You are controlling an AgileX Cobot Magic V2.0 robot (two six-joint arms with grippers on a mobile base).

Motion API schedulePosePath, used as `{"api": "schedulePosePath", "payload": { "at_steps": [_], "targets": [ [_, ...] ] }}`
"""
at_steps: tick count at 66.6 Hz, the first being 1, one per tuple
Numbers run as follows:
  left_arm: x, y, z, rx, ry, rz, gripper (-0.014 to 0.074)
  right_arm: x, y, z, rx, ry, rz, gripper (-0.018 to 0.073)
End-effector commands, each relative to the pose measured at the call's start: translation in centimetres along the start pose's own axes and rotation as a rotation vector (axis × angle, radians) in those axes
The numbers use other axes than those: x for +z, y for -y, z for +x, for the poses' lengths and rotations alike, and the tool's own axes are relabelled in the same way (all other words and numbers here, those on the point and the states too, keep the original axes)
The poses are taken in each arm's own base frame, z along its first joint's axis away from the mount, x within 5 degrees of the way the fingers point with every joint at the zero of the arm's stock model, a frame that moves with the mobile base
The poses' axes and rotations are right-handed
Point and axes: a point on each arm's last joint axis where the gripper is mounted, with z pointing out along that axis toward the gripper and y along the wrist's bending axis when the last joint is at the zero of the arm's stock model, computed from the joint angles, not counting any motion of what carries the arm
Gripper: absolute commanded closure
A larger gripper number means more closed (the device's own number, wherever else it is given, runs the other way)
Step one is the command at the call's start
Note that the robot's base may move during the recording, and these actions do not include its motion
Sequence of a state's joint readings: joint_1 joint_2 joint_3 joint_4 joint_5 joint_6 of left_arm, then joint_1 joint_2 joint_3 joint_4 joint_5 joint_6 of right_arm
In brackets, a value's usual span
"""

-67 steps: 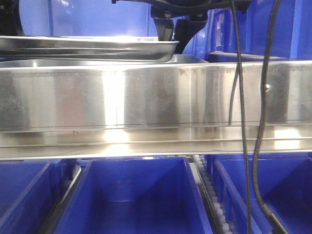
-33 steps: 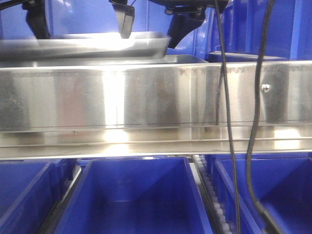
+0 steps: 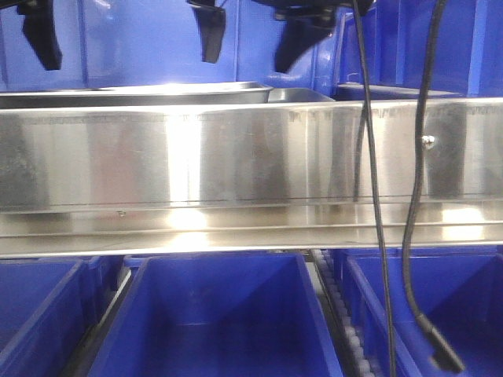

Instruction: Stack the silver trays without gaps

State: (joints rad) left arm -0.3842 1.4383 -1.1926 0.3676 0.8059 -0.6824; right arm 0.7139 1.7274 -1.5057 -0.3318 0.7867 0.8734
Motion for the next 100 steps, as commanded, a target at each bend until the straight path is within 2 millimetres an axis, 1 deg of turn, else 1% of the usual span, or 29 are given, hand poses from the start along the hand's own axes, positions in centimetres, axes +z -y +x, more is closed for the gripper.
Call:
{"api": "schedulePosePath", "payload": {
  "at_steps": [1, 4, 5, 6, 9, 12, 21, 29, 33, 36, 39, 41, 46, 51, 57, 67, 75, 87, 93, 100],
  "targets": [
    [-1.5, -0.3, -0.5, -0.022, 0.050, 0.029, 0.0497, -1.2, -0.1, -1.0, -0.018, 0.045, -0.023, 0.0409],
    [-2.3, -0.4, -0.6, -0.032, 0.071, 0.045, 0.0596, -2.1, -0.2, -1.3, -0.013, 0.061, -0.039, 0.0490],
    [-2.6, -0.4, -0.7, -0.035, 0.079, 0.053, 0.0629, -2.3, -0.2, -1.5, -0.012, 0.068, -0.044, 0.0501],
    [-2.9, -0.4, -0.7, -0.038, 0.087, 0.062, 0.0638, -2.5, -0.3, -1.5, -0.012, 0.073, -0.049, 0.0523],
    [-3.9, -0.6, -0.8, -0.050, 0.111, 0.085, 0.0599, -3.3, -0.3, -1.9, -0.006, 0.091, -0.062, 0.0590],
    [-4.8, -0.7, -0.8, -0.065, 0.133, 0.106, 0.0588, -4.1, -0.3, -2.2, -0.001, 0.109, -0.075, 0.0582],
    [-7.8, -1.4, -0.7, -0.103, 0.193, 0.167, 0.0592, -6.5, 0.0, -2.7, -0.017, 0.151, -0.100, 0.0576],
    [-10.5, -1.7, -0.3, -0.094, 0.272, 0.249, 0.0592, -9.0, -0.1, -2.8, -0.073, 0.199, -0.141, 0.0577],
    [-11.8, -1.8, 0.5, -0.085, 0.340, 0.306, 0.0592, -10.1, 0.0, -2.4, -0.101, 0.226, -0.165, 0.0577],
    [-12.3, -1.9, 1.2, -0.072, 0.379, 0.340, 0.0592, -10.8, -0.1, -2.0, -0.121, 0.246, -0.190, 0.0577],
    [-13.2, -1.9, 2.1, -0.063, 0.428, 0.390, 0.0592, -11.5, 0.1, -1.3, -0.132, 0.267, -0.225, 0.0577],
    [-13.2, -2.0, 2.6, -0.057, 0.439, 0.409, 0.0592, -11.9, 0.0, -0.8, -0.143, 0.281, -0.250, 0.0577],
    [-14.3, -2.1, 4.3, -0.037, 0.523, 0.503, 0.0592, -12.8, 0.3, 0.5, -0.197, 0.333, -0.304, 0.0577],
    [-14.7, -2.2, 5.9, -0.019, 0.574, 0.581, 0.0592, -13.6, 0.5, 1.9, -0.261, 0.378, -0.347, 0.0577],
    [-15.3, -2.7, 7.8, -0.004, 0.619, 0.654, 0.0592, -15.1, 1.0, 3.6, -0.318, 0.422, -0.400, 0.0577],
    [-15.8, -3.7, 10.3, 0.058, 0.690, 0.712, 0.0592, -16.6, 2.4, 6.1, -0.400, 0.477, -0.454, 0.0577],
    [-16.2, -4.5, 11.7, 0.131, 0.768, 0.730, 0.0592, -17.4, 4.1, 7.8, -0.428, 0.515, -0.494, 0.0577],
    [-16.3, -5.6, 13.6, 0.146, 0.817, 0.767, 0.0592, -17.9, 7.1, 10.6, -0.430, 0.524, -0.509, 0.0577],
    [-16.2, -6.2, 14.4, 0.177, 0.844, 0.750, 0.0592, -18.7, 8.7, 11.7, -0.420, 0.556, -0.530, 0.0577],
    [-16.1, -6.7, 15.0, 0.173, 0.854, 0.753, 0.0592, -19.3, 10.3, 12.8, -0.410, 0.582, -0.543, 0.0577]
  ]
}}
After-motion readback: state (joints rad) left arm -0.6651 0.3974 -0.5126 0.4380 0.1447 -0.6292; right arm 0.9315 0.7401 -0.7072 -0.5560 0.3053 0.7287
